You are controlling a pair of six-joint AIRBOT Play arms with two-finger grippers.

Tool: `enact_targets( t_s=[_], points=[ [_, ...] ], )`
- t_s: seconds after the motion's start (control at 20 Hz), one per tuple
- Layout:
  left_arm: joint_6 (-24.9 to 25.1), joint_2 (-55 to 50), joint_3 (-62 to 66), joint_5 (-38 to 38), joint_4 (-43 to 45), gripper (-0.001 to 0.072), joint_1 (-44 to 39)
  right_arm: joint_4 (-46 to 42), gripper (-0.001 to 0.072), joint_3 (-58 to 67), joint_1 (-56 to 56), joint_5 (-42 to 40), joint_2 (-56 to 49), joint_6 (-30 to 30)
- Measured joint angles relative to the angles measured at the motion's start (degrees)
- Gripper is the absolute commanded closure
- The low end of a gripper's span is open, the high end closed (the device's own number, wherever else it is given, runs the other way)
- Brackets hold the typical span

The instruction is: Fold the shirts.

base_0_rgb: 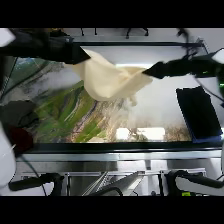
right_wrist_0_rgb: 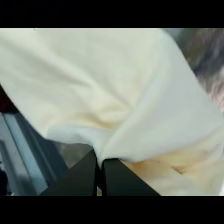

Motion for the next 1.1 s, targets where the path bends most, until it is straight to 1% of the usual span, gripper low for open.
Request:
enact_targets(
  t_s=[0.1, 0.2, 0.3, 0.4, 0.55, 0.65, 0.75, 0.8, 0.85, 0.9, 0.95, 1.0, 1.1],
  points=[
    [0.00, 10.75, -2.91, -0.33, 2.43, 0.0694, 0.24, -0.68, 0.0691, 2.60, -0.13, -2.32, 6.62, -1.20],
    [0.00, 20.76, -8.11, 1.40, 7.56, 0.0694, 0.42, -2.84, 0.0690, 3.93, -0.15, -4.17, 12.09, -1.95],
    [0.00, 29.03, -15.87, 5.40, 11.61, 0.0693, 0.48, -3.98, 0.0690, 3.54, -0.17, -5.07, 14.49, -2.32],
    [0.00, 34.29, -25.09, 9.51, 13.73, 0.0692, 0.22, -3.61, 0.0690, 0.92, -0.11, -4.81, 14.05, -2.34],
    [0.00, 35.69, -38.75, 13.55, 15.15, 0.0693, -1.29, -2.10, 0.0690, -5.97, 0.20, -3.91, 9.86, -2.51],
    [0.07, 33.05, -46.27, 16.02, 15.08, 0.0692, -2.78, -1.62, 0.0690, -11.63, 0.83, -3.72, 5.55, -2.99],
    [1.33, 27.87, -51.60, 19.74, 14.97, 0.0690, -3.98, -1.11, 0.0690, -16.70, 1.40, -4.33, 0.17, -4.26],
    [2.19, 24.59, -53.13, 22.40, 14.95, 0.0613, -4.24, -1.09, 0.0688, -18.58, 1.55, -5.27, -2.93, -5.11],
    [2.80, 21.33, -53.70, 24.55, 14.93, 0.0143, -4.15, -0.94, 0.0613, -19.74, 1.53, -6.51, -5.81, -5.75],
    [3.26, 17.73, -53.31, 26.43, 14.86, 0.0010, -3.56, -0.85, 0.0390, -20.39, 1.22, -8.31, -8.74, -6.34],
    [3.41, 14.53, -51.93, 27.39, 14.64, 0.0012, -2.67, -0.79, 0.0282, -20.41, 0.70, -9.66, -10.99, -6.84],
    [3.30, 11.30, -49.66, 27.34, 14.53, 0.0012, -1.42, -0.59, 0.0269, -19.85, -0.13, -10.73, -13.03, -6.95],
    [2.32, 6.27, -43.95, 23.80, 14.49, 0.0012, 1.49, -0.66, 0.0263, -17.99, -2.56, -11.10, -15.17, -7.02]
  ],
)
